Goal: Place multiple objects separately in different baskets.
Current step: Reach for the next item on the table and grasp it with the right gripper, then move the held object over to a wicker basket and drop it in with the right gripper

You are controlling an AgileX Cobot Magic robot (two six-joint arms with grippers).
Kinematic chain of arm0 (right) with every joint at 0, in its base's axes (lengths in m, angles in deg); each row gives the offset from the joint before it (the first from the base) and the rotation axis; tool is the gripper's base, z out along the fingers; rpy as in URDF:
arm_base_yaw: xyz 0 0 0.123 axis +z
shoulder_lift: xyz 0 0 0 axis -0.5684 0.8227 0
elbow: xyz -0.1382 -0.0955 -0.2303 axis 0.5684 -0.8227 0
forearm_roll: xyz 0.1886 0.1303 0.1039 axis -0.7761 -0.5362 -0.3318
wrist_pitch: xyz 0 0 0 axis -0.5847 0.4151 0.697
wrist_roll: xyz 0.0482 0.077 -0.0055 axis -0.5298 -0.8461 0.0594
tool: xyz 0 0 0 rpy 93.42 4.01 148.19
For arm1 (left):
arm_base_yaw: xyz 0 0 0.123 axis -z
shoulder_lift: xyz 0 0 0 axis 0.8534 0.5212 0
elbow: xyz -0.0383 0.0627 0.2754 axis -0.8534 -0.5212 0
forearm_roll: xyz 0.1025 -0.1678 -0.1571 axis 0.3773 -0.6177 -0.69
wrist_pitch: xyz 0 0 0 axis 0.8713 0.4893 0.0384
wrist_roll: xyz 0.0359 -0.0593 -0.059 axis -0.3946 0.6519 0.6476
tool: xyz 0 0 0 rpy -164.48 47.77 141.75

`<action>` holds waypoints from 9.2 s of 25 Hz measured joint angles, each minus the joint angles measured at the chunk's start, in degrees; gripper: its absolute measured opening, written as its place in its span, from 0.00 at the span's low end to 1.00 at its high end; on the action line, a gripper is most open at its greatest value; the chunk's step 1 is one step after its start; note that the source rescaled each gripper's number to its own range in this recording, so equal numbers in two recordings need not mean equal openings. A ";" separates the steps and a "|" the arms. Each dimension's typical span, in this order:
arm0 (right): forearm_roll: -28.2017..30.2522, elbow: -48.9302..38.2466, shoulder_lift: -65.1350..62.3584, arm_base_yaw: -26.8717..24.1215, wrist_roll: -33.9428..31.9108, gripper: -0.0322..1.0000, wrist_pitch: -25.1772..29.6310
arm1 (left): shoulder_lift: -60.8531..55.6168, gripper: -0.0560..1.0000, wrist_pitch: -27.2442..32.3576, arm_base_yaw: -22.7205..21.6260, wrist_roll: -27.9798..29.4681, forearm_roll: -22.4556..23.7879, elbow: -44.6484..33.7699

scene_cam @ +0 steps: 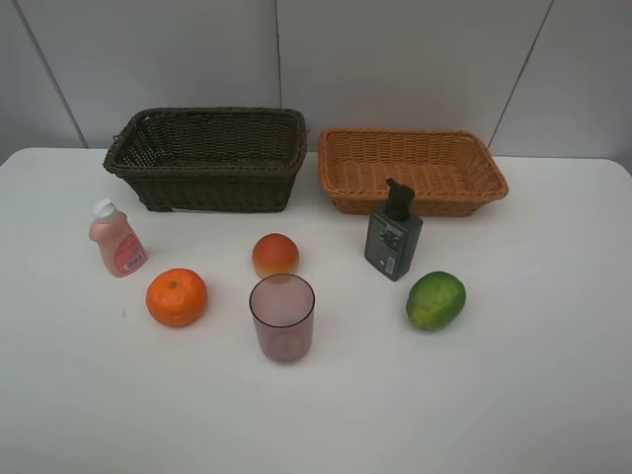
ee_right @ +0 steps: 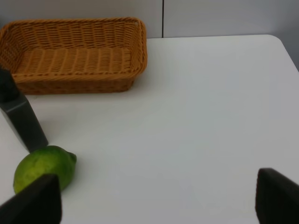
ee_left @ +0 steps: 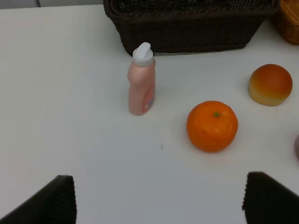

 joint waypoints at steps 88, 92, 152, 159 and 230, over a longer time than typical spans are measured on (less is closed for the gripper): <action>-6.29 5.18 15.60 0.00 1.84 0.94 -1.27 | 0.00 0.93 0.00 0.00 0.00 0.00 0.00; -8.37 9.94 27.93 0.00 5.90 0.94 -4.88 | 0.00 0.93 0.00 0.00 0.00 0.00 0.00; 1.62 53.92 109.69 27.29 12.01 0.94 -2.38 | 0.00 0.93 0.00 0.00 0.00 0.00 0.00; 1.62 53.92 111.47 27.29 12.01 0.94 -2.70 | 0.00 0.93 0.00 0.00 0.00 0.00 0.00; 0.36 54.10 117.69 27.29 12.01 0.04 -4.15 | 0.00 0.93 0.00 0.00 0.00 0.00 0.00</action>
